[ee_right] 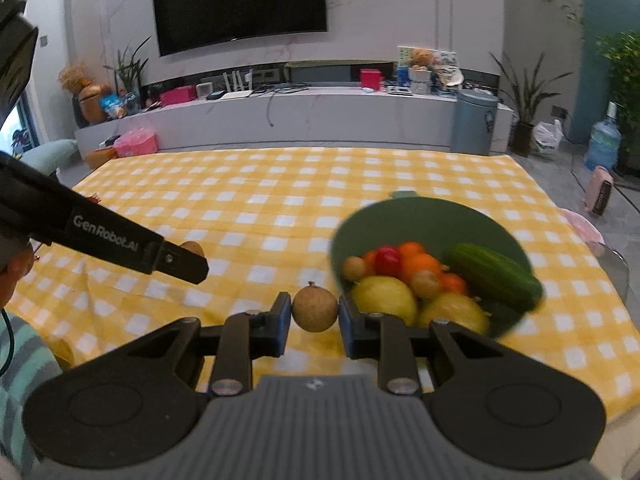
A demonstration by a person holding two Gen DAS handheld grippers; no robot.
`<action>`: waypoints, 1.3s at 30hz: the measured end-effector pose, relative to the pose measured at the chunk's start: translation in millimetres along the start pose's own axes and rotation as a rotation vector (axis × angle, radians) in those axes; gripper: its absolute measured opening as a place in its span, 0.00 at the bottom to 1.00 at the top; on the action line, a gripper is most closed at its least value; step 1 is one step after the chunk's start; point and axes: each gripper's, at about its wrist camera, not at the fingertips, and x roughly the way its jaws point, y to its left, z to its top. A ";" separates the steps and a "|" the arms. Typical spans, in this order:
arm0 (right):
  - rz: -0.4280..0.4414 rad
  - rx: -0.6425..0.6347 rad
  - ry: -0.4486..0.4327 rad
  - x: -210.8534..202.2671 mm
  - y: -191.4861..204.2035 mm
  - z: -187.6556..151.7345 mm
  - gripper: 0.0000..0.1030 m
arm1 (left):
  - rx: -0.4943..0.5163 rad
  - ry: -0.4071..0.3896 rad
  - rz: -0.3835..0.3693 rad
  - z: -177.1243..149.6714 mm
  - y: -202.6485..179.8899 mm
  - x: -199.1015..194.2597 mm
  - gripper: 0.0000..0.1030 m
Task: Organize fruits
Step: 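Carry both small brown fruits over the green colander, then open both tools to drop the brown fruits into the colander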
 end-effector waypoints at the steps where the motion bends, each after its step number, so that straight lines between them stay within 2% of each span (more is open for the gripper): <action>1: -0.006 0.010 -0.001 -3.7 -6.3 -1.7 0.21 | 0.007 0.001 -0.006 -0.2 -5.9 1.0 0.25; 6: -0.049 0.060 -0.011 -22.0 -32.6 -8.1 0.21 | 0.046 0.003 -0.052 0.4 -29.9 7.8 0.25; 11: -0.086 0.093 -0.026 -31.5 -53.9 -8.5 0.21 | 0.065 0.001 -0.132 8.3 -48.2 16.2 0.25; 21: -0.091 0.042 -0.027 -20.3 -74.6 10.0 0.21 | 0.094 0.015 -0.180 42.6 -65.3 42.5 0.25; 25: -0.083 -0.013 -0.026 -6.6 -78.7 24.9 0.21 | 0.097 0.027 -0.187 59.1 -66.8 57.5 0.25; 30: -0.059 -0.053 0.008 24.8 -87.7 47.4 0.21 | 0.074 0.050 -0.161 82.7 -61.4 83.2 0.25; 39: -0.050 -0.012 0.122 101.8 -99.3 74.9 0.21 | 0.035 0.101 -0.116 107.1 -45.6 126.9 0.25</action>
